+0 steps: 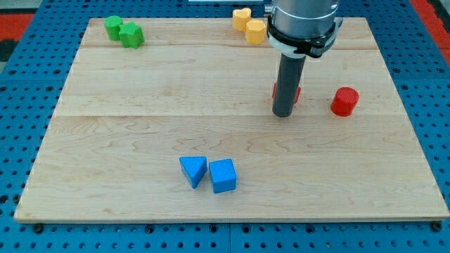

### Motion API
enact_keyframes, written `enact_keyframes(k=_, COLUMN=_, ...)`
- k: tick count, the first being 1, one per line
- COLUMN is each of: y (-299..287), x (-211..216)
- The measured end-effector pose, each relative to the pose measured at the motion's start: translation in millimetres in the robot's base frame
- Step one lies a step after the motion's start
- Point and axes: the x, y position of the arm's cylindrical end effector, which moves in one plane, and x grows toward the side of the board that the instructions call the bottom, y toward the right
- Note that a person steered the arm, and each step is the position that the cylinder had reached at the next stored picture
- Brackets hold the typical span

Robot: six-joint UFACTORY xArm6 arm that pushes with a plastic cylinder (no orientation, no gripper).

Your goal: Separate the yellow heart and the yellow hexagon

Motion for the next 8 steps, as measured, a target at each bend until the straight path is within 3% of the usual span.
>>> enact_keyframes(k=1, y=-44, x=20)
enact_keyframes(k=2, y=-44, x=-48)
enact_keyframes(k=3, y=21, x=-47)
enact_keyframes(k=4, y=46, x=-47)
enact_keyframes(k=5, y=22, x=-47)
enact_keyframes(k=6, y=30, x=-83)
enact_keyframes(k=8, y=62, x=-259)
